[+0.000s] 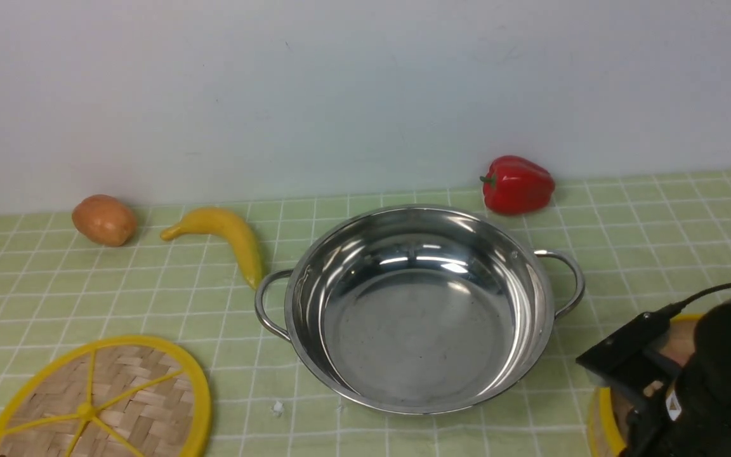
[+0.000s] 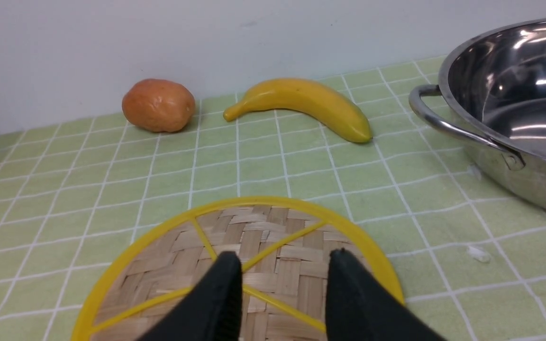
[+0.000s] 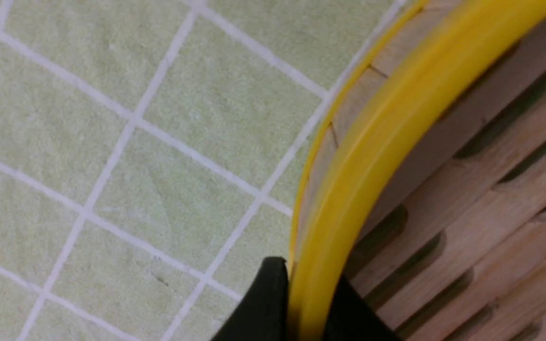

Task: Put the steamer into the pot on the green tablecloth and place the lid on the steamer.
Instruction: 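Reach for and grasp the rim of the bamboo steamer holding the buns with the right gripper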

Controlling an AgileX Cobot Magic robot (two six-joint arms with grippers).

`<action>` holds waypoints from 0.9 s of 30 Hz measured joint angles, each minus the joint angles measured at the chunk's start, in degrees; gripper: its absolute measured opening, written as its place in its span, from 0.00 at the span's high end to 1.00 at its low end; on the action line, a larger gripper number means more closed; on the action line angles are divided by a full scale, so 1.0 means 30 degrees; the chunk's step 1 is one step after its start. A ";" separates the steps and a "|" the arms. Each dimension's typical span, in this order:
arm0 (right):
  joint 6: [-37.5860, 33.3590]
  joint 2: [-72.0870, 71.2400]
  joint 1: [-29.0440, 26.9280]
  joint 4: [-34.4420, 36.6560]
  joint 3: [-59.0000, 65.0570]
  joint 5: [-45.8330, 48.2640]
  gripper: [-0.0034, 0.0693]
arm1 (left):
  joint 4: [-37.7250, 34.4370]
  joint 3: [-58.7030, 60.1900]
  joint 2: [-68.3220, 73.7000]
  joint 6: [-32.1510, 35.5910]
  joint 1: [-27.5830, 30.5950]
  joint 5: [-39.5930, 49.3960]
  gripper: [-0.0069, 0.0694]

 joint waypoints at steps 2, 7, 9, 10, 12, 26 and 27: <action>0.0550 -0.0279 0.0000 -0.0380 -0.0089 0.0290 0.88 | 0.0000 0.0000 0.0000 0.0000 0.0000 0.0000 0.59; 0.1325 -0.1406 0.0000 -0.1621 -0.0697 0.2300 0.87 | 0.0000 0.0000 0.0000 0.0000 0.0000 0.0000 0.59; 0.1598 -0.2158 0.0000 -0.2375 -0.1295 0.3831 0.87 | 0.0000 0.0000 0.0000 0.0000 0.0000 0.0000 0.59; 0.1751 -0.2453 0.0000 -0.2680 -0.1616 0.4373 0.87 | 0.0000 0.0000 0.0000 0.0000 0.0000 0.0000 0.59; 0.1780 -0.3266 0.0000 -0.3355 -0.2837 0.5696 0.87 | 0.0000 0.0000 0.0000 0.0000 0.0000 0.0000 0.59; -0.7970 -0.1662 0.0237 0.0521 -1.0986 0.6430 0.87 | 0.0000 0.0000 0.0000 0.0000 0.0000 0.0000 0.59; -0.8690 -0.1144 0.0459 0.0743 -1.1441 0.6428 0.87 | 0.0000 0.0000 0.0000 0.0000 0.0000 0.0000 0.59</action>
